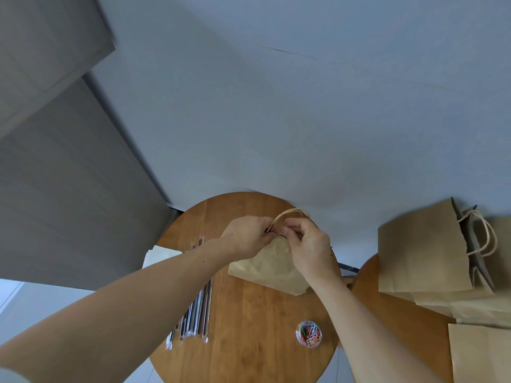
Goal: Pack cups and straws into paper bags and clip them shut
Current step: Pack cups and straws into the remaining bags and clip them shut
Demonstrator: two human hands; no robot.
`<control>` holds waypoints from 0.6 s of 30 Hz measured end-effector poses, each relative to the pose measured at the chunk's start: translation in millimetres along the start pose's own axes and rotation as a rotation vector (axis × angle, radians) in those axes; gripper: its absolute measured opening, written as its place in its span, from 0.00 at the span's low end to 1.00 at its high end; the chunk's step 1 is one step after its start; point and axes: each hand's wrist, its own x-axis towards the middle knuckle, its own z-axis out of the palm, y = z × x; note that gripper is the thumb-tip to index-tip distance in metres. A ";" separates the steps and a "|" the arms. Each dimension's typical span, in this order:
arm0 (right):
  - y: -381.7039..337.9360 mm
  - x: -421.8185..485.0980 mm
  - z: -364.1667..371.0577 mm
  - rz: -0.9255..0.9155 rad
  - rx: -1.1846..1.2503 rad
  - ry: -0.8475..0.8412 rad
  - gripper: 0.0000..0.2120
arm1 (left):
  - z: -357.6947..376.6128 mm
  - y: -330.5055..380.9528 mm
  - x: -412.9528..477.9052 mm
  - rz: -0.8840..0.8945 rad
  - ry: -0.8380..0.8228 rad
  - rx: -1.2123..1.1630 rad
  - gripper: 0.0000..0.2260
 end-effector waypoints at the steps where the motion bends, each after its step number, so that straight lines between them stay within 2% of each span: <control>1: -0.3 0.4 0.5 -0.006 -0.014 -0.010 0.07 | -0.1 0.0 -0.2 0.004 -0.003 0.007 0.11; 10: -1.3 2.3 1.7 -0.052 -0.133 -0.050 0.07 | 1.9 2.4 -1.7 0.023 0.025 0.023 0.11; 18: 9.5 0.3 7.2 -0.191 -0.299 -0.041 0.06 | 5.4 -1.9 -0.4 0.033 0.051 0.027 0.10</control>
